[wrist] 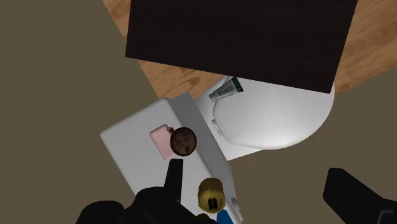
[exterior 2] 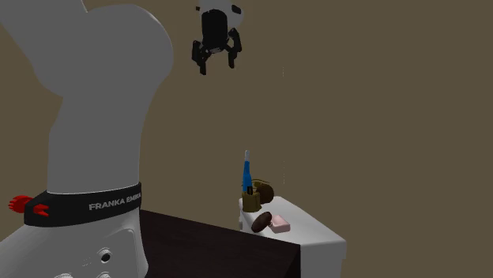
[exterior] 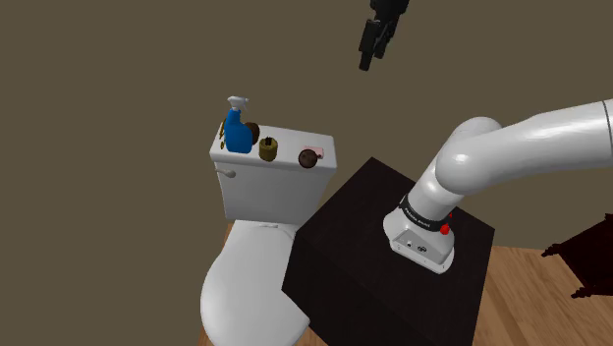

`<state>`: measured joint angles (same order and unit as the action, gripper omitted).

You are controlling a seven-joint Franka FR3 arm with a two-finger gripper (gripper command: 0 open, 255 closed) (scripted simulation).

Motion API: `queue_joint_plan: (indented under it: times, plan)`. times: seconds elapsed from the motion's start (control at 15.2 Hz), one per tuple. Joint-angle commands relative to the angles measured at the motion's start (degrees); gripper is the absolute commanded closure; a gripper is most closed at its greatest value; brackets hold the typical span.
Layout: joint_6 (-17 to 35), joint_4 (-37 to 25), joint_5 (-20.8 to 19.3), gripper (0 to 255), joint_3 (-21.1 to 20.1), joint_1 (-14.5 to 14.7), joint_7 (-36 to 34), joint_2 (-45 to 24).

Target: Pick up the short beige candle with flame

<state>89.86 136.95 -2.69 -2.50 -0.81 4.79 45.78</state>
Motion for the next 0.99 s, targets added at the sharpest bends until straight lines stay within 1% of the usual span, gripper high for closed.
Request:
queue_joint_plan:
  times: [0.0, 0.46, 0.92]
  plan:
    - [0.0, 0.0, 0.0, 0, 0.0, 0.0, 0.0, 0.0]
    - [16.2, 7.8, -0.3, 0, -0.5, 0.2, -0.6, -6.7]
    - [32.9, 11.3, -1.3, 0, -1.2, 0.0, -1.6, -18.3]
